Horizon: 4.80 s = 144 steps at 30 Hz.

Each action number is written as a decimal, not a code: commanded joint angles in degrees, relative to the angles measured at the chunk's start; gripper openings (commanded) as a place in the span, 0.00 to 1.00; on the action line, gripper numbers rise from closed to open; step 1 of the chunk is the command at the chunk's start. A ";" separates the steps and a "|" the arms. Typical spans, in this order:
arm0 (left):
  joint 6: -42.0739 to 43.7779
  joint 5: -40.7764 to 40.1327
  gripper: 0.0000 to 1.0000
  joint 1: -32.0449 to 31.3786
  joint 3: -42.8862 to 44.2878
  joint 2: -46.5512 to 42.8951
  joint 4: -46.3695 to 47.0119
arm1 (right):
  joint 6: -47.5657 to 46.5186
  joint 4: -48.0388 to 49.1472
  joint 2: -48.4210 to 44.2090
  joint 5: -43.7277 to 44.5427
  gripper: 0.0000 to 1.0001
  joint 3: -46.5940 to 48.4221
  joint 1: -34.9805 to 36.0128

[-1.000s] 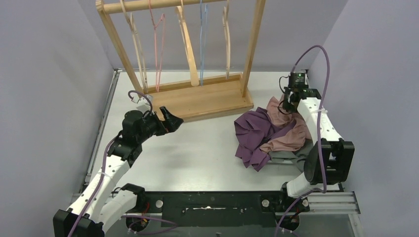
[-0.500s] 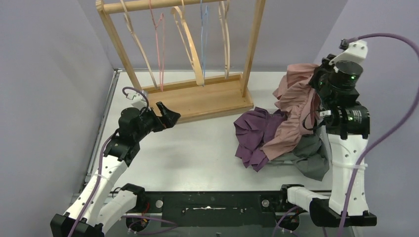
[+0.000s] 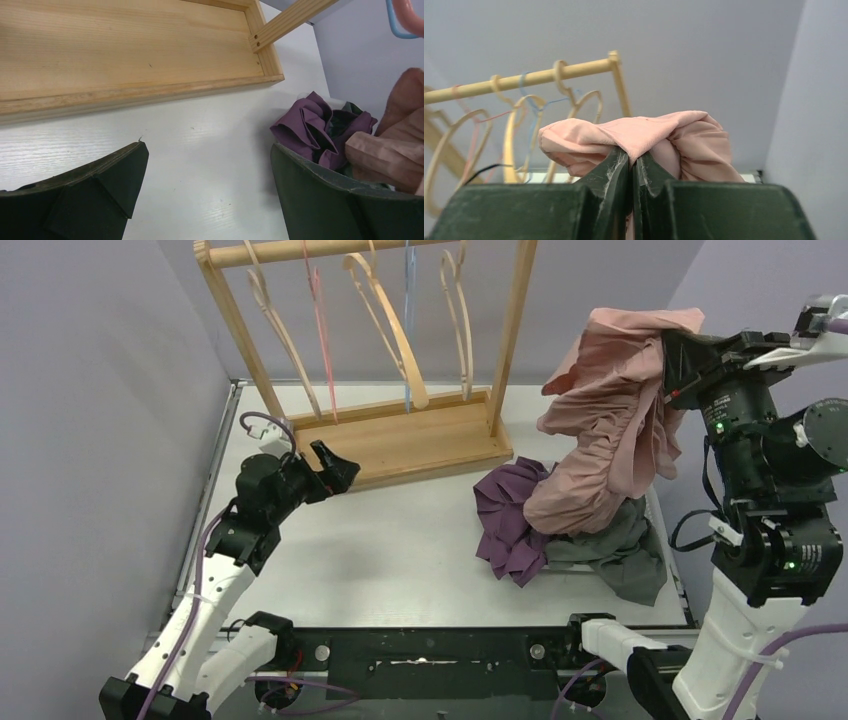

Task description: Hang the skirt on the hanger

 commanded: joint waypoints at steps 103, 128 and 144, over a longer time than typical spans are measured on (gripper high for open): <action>-6.45 0.15 0.00 -19.14 2.24 19.60 -5.99 | 33.48 27.20 9.80 -4.26 0.48 -82.75 63.23; -1.13 -17.32 0.00 -7.08 36.49 1.22 -42.37 | 34.42 -4.98 -4.91 35.16 0.00 -39.11 63.29; 3.95 -29.35 0.00 -7.18 51.42 4.14 -50.17 | 31.67 11.80 -1.06 17.76 0.00 -42.71 54.58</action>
